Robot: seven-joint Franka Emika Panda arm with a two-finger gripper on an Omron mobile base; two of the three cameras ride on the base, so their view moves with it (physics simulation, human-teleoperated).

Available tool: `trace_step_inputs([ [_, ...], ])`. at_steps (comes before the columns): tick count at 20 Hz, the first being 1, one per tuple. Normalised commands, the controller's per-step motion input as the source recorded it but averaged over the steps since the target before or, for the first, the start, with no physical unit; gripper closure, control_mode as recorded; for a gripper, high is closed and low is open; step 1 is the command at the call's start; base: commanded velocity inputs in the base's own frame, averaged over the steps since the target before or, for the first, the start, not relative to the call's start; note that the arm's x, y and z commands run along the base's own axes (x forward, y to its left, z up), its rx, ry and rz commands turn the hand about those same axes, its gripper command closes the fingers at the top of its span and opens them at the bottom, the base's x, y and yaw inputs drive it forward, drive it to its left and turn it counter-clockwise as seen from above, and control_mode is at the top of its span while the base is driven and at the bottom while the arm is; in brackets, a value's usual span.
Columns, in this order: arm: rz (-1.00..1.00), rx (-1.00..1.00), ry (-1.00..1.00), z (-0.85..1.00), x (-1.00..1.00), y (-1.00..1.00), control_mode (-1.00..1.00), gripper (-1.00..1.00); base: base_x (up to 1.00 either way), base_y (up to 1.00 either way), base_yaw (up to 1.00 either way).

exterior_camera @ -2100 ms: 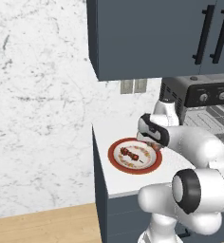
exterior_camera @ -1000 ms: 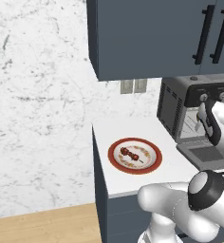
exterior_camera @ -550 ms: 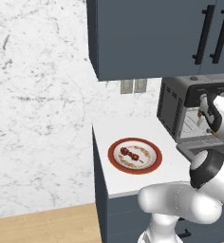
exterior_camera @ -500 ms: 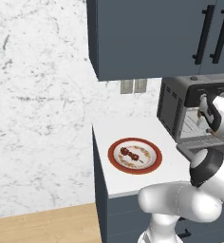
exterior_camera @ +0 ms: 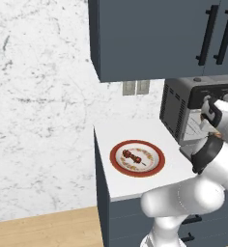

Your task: Pick up the kebab skewer and baguette bread, and place them inside the toaster oven. Close the toaster oven door and start by setting the timer.

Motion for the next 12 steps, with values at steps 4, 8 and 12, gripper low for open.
trace_step_inputs([
  [4, 0.0, 0.0, 0.0, -0.28, 0.19, 0.0, -1.0, 1.0, 0.0, 0.0, 0.0],
  [8, 0.0, 0.0, 0.0, -0.32, 0.22, 0.0, -1.0, 1.0, 0.0, 0.0, 0.0],
  [12, 0.0, 0.0, -0.01, -0.47, -0.56, 0.0, -1.0, 1.0, 0.0, 0.0, 0.0],
])
